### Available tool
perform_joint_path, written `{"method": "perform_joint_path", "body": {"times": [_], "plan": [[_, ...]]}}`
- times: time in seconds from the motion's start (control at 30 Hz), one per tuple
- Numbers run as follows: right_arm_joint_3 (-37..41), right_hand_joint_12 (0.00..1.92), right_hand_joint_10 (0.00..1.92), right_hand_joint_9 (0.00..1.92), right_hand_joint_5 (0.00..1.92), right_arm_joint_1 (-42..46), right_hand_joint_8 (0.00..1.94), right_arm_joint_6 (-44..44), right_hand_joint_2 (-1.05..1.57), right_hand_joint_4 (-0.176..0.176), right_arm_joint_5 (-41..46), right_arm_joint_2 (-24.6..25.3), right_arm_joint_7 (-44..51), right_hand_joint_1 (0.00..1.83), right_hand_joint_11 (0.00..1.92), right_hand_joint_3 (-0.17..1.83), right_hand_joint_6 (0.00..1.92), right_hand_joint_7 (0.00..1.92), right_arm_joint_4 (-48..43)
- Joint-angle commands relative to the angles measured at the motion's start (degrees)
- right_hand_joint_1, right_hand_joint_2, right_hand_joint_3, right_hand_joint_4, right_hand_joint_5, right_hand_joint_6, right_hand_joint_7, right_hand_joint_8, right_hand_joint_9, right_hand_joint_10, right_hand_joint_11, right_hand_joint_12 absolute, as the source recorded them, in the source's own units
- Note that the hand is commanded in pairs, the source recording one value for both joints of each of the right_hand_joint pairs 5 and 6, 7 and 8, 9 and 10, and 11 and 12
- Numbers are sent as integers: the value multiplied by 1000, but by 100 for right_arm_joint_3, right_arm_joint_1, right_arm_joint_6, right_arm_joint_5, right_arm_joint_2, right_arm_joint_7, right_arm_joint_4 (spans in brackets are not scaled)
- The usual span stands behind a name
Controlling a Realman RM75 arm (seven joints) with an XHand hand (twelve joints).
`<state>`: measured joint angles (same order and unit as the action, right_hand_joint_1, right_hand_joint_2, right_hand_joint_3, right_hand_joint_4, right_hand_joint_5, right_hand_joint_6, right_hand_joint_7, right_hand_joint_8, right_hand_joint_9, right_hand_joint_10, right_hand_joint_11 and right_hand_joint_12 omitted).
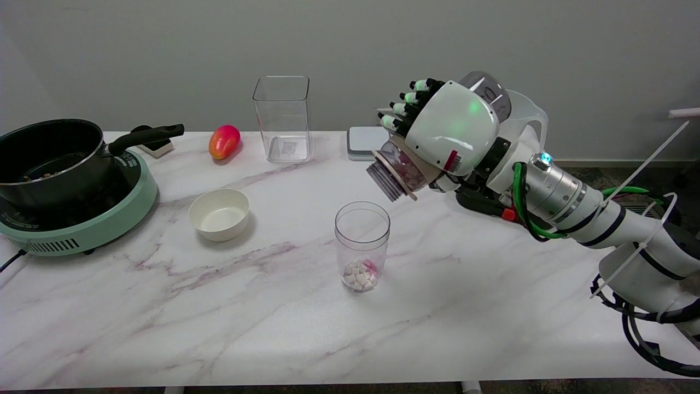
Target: Pour the contents of the bottle into the measuring cup.
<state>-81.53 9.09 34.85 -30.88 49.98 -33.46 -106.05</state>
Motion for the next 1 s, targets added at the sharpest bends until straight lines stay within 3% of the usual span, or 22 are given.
{"method": "perform_joint_path", "body": {"times": [0.03,0.37,1.0], "plan": [[-152,1310,1677,1677,1920,-4,1920,92,1457,0,39,-54,-12,1373,1310,261,1920,1920,-28],[-611,1310,1677,1677,1920,11,1920,-9,1460,0,-1,-63,-20,1370,1310,255,1920,1920,60],[-504,1311,1678,1678,1920,-27,1920,-86,1453,0,-427,-78,-184,1376,1311,260,1920,1920,139]]}}
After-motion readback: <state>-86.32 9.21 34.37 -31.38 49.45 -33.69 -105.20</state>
